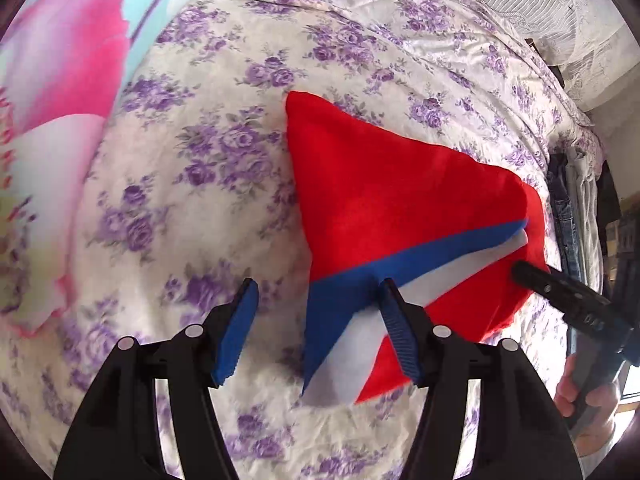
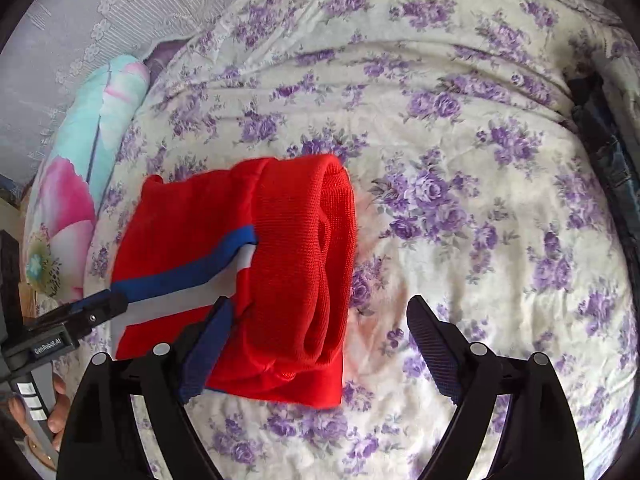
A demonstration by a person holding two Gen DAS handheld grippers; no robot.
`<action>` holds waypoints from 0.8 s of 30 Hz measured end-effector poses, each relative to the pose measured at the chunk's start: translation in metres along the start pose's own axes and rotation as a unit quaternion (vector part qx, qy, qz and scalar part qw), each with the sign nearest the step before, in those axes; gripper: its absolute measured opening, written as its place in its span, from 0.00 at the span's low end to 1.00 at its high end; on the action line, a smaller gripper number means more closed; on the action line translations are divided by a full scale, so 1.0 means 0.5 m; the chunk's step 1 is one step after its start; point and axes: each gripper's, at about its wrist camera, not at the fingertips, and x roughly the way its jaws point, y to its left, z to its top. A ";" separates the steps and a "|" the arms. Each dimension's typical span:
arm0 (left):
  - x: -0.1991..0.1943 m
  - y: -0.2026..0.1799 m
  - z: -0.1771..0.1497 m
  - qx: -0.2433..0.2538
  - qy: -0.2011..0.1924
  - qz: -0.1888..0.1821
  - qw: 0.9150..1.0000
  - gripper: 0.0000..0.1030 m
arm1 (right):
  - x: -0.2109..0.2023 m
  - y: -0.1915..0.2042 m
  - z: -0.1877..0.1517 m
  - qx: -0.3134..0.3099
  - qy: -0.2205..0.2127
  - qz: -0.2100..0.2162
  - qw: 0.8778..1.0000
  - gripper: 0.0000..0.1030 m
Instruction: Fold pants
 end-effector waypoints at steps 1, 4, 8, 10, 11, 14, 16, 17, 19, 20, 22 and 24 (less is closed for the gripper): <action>-0.034 -0.005 -0.015 -0.001 -0.012 0.003 1.000 0.58 | -0.041 0.007 -0.005 -0.003 -0.017 0.006 1.000 0.86; -0.153 -0.042 -0.075 0.013 -0.055 0.007 0.998 0.67 | -0.163 0.040 -0.035 -0.031 -0.054 -0.009 0.998 0.86; -0.323 -0.113 -0.187 0.024 -0.126 0.038 0.991 0.93 | -0.310 0.061 -0.118 -0.064 -0.087 -0.044 0.993 0.89; -0.390 -0.148 -0.247 0.031 -0.149 0.054 0.987 0.94 | -0.375 0.060 -0.168 -0.069 -0.114 -0.052 0.990 0.91; -0.418 -0.166 -0.276 0.032 -0.156 0.064 0.985 0.94 | -0.402 0.059 -0.190 -0.070 -0.124 -0.059 0.988 0.92; -0.486 -0.206 -0.364 0.031 -0.172 0.069 0.982 0.94 | -0.458 0.063 -0.266 -0.069 -0.150 -0.082 0.983 0.93; -0.513 -0.224 -0.410 0.021 -0.171 0.066 0.983 0.94 | -0.473 0.069 -0.313 -0.075 -0.143 -0.088 0.983 0.95; -0.521 -0.234 -0.433 0.018 -0.169 0.072 0.983 0.94 | -0.476 0.077 -0.332 -0.079 -0.133 -0.092 0.984 0.95; -0.530 -0.257 -0.473 0.023 -0.167 0.092 0.981 0.94 | -0.477 0.084 -0.371 -0.085 -0.113 -0.103 0.985 0.95; -0.533 -0.267 -0.490 0.029 -0.167 0.097 0.981 0.94 | -0.477 0.087 -0.387 -0.088 -0.108 -0.106 0.985 0.95; -0.541 -0.286 -0.516 0.035 -0.170 0.101 0.980 0.94 | -0.481 0.085 -0.416 -0.086 -0.100 -0.113 0.985 0.95; -0.554 -0.300 -0.534 0.038 -0.175 0.093 0.979 0.94 | -0.485 0.079 -0.435 -0.082 -0.095 -0.111 0.986 0.95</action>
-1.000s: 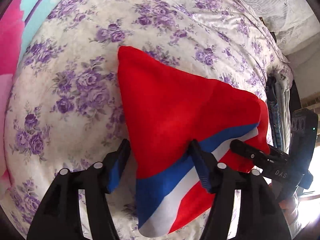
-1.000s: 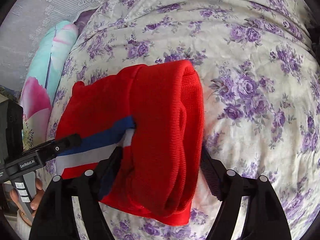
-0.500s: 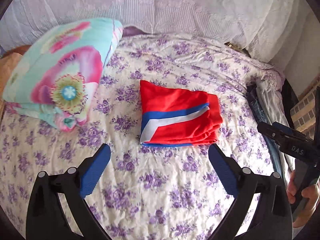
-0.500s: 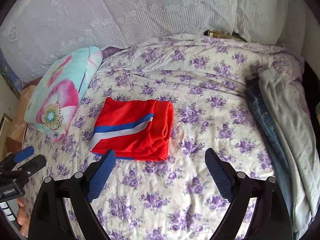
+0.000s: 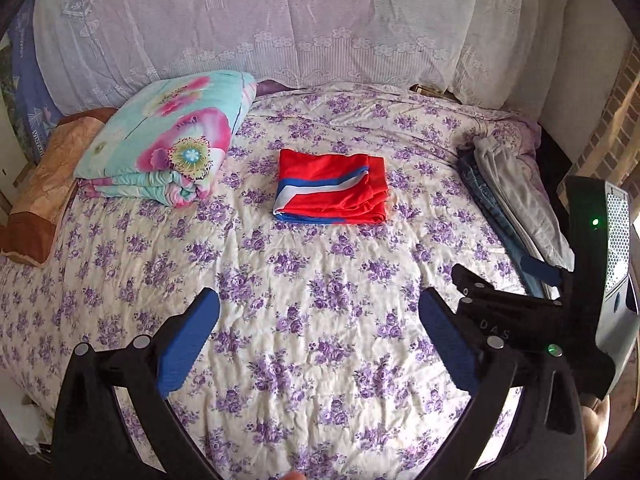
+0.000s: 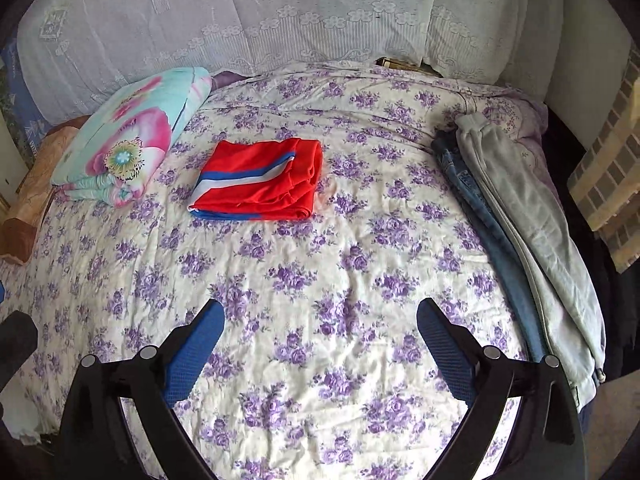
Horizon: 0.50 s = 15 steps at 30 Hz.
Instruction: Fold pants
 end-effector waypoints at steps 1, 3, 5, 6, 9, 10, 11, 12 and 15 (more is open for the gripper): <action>-0.007 -0.005 -0.002 0.001 -0.003 0.000 1.000 0.94 | -0.005 -0.003 -0.007 0.003 0.002 0.002 1.000 0.95; -0.023 -0.010 -0.003 0.003 -0.012 0.002 1.000 0.94 | -0.019 -0.014 -0.017 0.010 0.000 0.004 1.000 0.95; -0.037 -0.013 -0.002 0.003 -0.020 0.005 1.000 0.94 | -0.035 -0.023 -0.021 0.014 -0.008 0.003 1.000 0.95; -0.043 -0.015 -0.001 0.003 -0.023 0.006 1.000 0.94 | -0.043 -0.027 -0.021 0.016 -0.012 0.003 1.000 0.95; -0.051 -0.018 0.001 0.002 -0.026 0.008 1.000 0.94 | -0.062 -0.039 -0.019 0.024 -0.023 0.008 0.999 0.95; -0.053 -0.020 0.001 0.002 -0.026 0.008 1.000 0.94 | -0.067 -0.042 -0.019 0.025 -0.025 0.009 0.999 0.95; -0.056 -0.021 0.002 0.002 -0.027 0.008 1.000 0.94 | -0.070 -0.043 -0.016 0.025 -0.027 0.011 0.999 0.95; -0.057 -0.022 0.003 0.002 -0.028 0.009 1.000 0.94 | -0.074 -0.044 -0.016 0.025 -0.029 0.010 0.999 0.95; -0.059 -0.026 0.006 0.005 -0.030 0.011 0.999 0.94 | -0.083 -0.044 -0.015 0.023 -0.034 0.012 0.999 0.95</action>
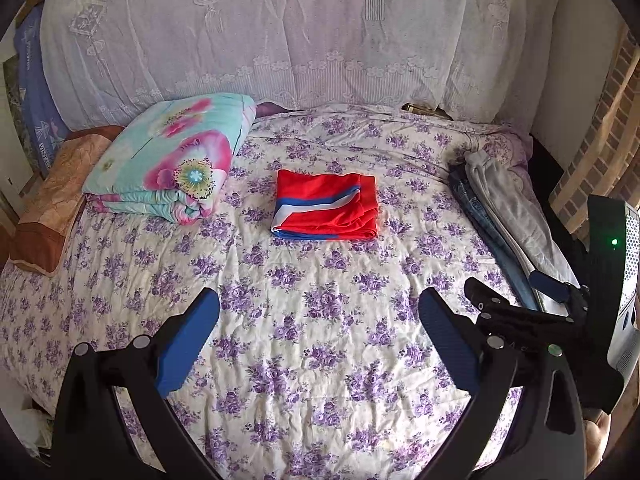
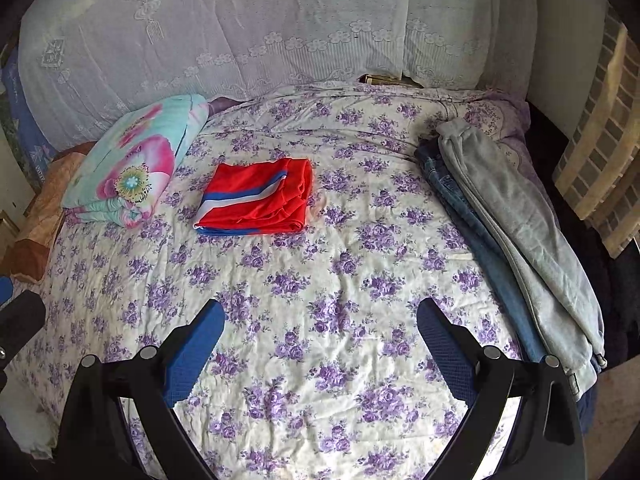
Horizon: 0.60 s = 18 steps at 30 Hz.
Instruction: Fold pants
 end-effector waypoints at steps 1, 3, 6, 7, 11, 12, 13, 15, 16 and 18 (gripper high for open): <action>0.000 -0.001 0.001 0.001 0.000 0.000 1.000 0.94 | -0.001 0.001 0.000 -0.001 -0.001 0.000 1.000 0.95; 0.002 -0.004 0.001 0.002 0.002 0.000 1.000 0.94 | -0.002 0.002 0.001 -0.003 -0.001 0.004 1.000 0.95; 0.004 -0.007 -0.001 0.002 0.004 -0.001 1.000 0.94 | -0.001 0.003 0.001 -0.006 -0.001 0.007 1.000 0.95; 0.005 -0.007 -0.002 0.003 0.005 -0.002 1.000 0.94 | -0.001 0.003 0.000 -0.006 -0.001 0.008 1.000 0.95; 0.011 -0.007 -0.003 0.002 0.009 -0.004 1.000 0.94 | 0.001 0.006 -0.001 -0.006 0.001 0.008 1.000 0.95; 0.012 -0.007 -0.004 0.002 0.009 -0.005 1.000 0.94 | 0.001 0.006 -0.001 -0.006 0.001 0.008 1.000 0.95; 0.013 -0.007 -0.005 0.002 0.011 -0.005 1.000 0.94 | 0.001 0.006 -0.001 -0.006 0.001 0.008 1.000 0.95; 0.015 -0.008 -0.004 0.003 0.011 -0.006 1.000 0.94 | 0.001 0.007 -0.002 -0.006 0.001 0.007 1.000 0.95; 0.015 -0.008 -0.005 0.002 0.012 -0.006 1.000 0.94 | 0.001 0.007 -0.003 -0.005 0.001 0.007 1.000 0.95; 0.017 -0.007 -0.006 0.002 0.013 -0.009 1.000 0.94 | 0.002 0.008 -0.003 -0.006 0.001 0.007 1.000 0.95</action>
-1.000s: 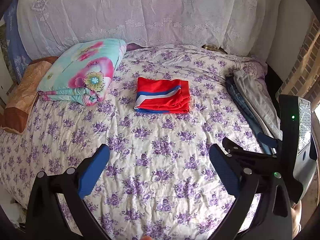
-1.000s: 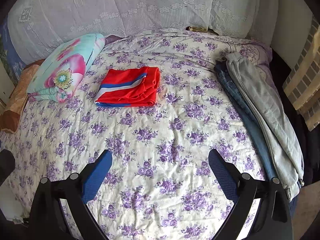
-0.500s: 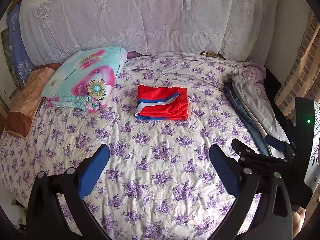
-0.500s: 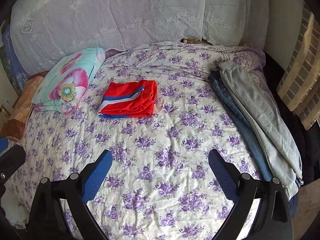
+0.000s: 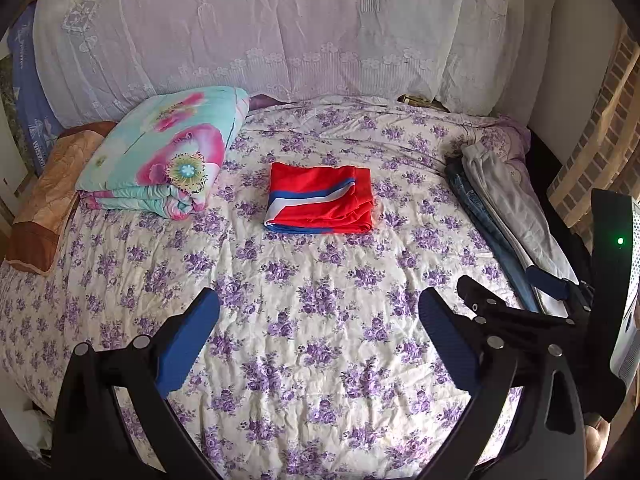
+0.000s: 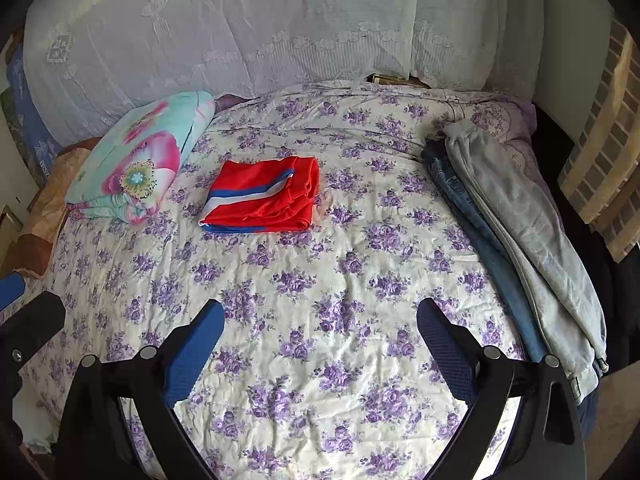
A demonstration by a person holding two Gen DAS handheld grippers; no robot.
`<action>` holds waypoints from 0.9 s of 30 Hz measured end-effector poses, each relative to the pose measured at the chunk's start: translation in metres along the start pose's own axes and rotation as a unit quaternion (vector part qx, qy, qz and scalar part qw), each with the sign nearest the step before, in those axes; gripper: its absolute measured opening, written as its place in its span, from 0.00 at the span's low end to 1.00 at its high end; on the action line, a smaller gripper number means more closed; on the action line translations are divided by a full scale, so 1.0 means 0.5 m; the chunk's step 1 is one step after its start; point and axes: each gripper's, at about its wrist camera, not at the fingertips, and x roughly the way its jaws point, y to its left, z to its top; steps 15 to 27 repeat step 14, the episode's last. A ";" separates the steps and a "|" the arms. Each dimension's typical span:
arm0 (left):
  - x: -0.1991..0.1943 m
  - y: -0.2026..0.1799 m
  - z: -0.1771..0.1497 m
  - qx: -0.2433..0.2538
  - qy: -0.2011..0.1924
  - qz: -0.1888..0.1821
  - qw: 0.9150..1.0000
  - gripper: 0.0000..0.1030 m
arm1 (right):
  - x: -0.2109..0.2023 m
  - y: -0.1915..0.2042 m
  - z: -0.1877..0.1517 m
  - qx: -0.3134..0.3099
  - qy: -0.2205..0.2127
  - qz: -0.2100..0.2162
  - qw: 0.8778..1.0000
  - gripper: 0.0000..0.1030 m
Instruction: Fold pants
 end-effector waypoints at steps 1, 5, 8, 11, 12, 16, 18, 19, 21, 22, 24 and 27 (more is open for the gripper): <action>0.000 0.001 0.000 0.000 0.000 0.000 1.000 0.94 | 0.000 0.000 0.000 0.000 0.000 0.000 1.000 0.95; 0.000 0.001 0.001 0.001 0.000 -0.001 1.000 0.94 | 0.000 0.001 0.000 -0.001 0.000 0.001 1.000 0.95; 0.002 0.002 0.002 0.002 0.003 -0.003 1.000 0.94 | -0.001 0.003 0.000 0.000 0.000 0.000 1.000 0.95; 0.005 0.007 0.003 -0.004 0.006 -0.003 1.000 0.94 | 0.001 0.003 0.000 -0.001 0.000 0.000 1.000 0.95; 0.005 0.009 0.004 -0.005 0.006 -0.004 1.000 0.94 | 0.002 0.003 -0.001 -0.001 -0.001 0.000 1.000 0.95; 0.007 0.012 0.003 -0.007 0.008 -0.003 1.000 0.94 | 0.004 0.001 0.001 -0.003 0.000 0.001 1.000 0.95; 0.007 0.012 0.003 -0.007 0.008 -0.003 1.000 0.94 | 0.004 0.001 0.001 -0.003 0.000 0.001 1.000 0.95; 0.007 0.012 0.003 -0.007 0.008 -0.003 1.000 0.94 | 0.004 0.001 0.001 -0.003 0.000 0.001 1.000 0.95; 0.007 0.012 0.003 -0.007 0.008 -0.003 1.000 0.94 | 0.004 0.001 0.001 -0.003 0.000 0.001 1.000 0.95; 0.007 0.012 0.003 -0.007 0.008 -0.003 1.000 0.94 | 0.004 0.001 0.001 -0.003 0.000 0.001 1.000 0.95; 0.007 0.012 0.003 -0.007 0.008 -0.003 1.000 0.94 | 0.004 0.001 0.001 -0.003 0.000 0.001 1.000 0.95; 0.007 0.012 0.003 -0.007 0.008 -0.003 1.000 0.94 | 0.004 0.001 0.001 -0.003 0.000 0.001 1.000 0.95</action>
